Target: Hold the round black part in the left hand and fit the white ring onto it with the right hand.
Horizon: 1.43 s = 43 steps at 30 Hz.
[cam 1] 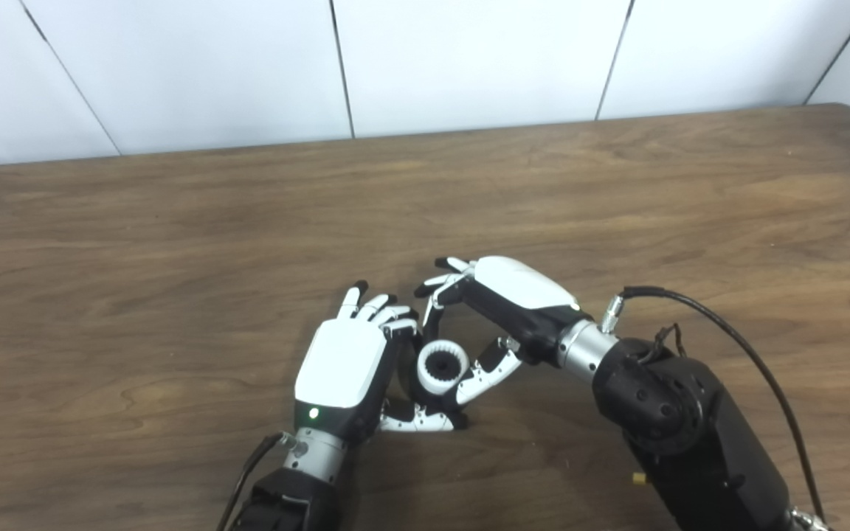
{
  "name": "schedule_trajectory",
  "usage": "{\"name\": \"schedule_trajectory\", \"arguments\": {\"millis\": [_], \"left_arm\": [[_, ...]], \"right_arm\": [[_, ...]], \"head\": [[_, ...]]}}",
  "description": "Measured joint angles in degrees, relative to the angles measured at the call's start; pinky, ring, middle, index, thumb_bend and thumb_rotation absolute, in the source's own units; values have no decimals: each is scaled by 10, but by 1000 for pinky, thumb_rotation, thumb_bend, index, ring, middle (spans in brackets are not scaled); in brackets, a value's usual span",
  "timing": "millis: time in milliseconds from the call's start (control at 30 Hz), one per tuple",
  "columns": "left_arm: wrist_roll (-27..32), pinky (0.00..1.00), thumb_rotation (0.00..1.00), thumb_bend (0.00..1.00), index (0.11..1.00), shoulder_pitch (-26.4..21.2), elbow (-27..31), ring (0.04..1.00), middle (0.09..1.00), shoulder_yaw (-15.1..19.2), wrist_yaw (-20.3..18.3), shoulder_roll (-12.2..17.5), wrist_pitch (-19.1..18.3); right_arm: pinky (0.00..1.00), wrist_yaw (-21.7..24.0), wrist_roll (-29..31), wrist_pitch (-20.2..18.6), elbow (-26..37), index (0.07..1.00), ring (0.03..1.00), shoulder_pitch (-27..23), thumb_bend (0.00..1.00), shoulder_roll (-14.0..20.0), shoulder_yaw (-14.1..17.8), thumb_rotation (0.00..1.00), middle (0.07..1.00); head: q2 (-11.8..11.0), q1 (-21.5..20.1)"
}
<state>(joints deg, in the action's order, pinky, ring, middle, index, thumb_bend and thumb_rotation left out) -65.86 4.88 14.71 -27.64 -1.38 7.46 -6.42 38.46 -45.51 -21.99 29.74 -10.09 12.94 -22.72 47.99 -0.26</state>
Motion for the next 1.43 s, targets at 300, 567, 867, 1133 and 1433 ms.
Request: {"name": "schedule_trajectory", "arguments": {"millis": [300, 567, 867, 1133, 1433], "left_arm": [[1, 1000, 58, 525, 483, 0, -1, 875, 772, 0, 0, 0, 0], [1, 1000, 58, 525, 483, 0, -1, 874, 770, 0, 0, 0, 0], [1, 1000, 59, 525, 484, -1, -1, 876, 772, 0, 0, 0, 1], [2, 1000, 60, 525, 483, -1, -1, 873, 770, 1, 1, 1, 1], [3, 1000, 59, 525, 484, -1, -2, 874, 772, 2, 0, 2, 3]], "right_arm": [[1000, -3, -1, 6, -1, 556, 972, 1, 802, 2, -2, 159, 869], [1000, -3, 0, 6, -1, 613, 999, 0, 1000, 4, -1, 173, 916], [1000, -3, -6, 6, -1, 623, 1000, -4, 1000, 9, 4, 190, 954], [1000, 15, -12, -11, 8, 678, 1000, -11, 1000, 20, 19, 180, 962], [1000, 49, -7, -36, 35, 712, 1000, -35, 1000, 60, 66, 185, 948]], "head": [[-1, -2], [-1, -3], [-2, -4], [-3, -7], [-7, -11]]}}
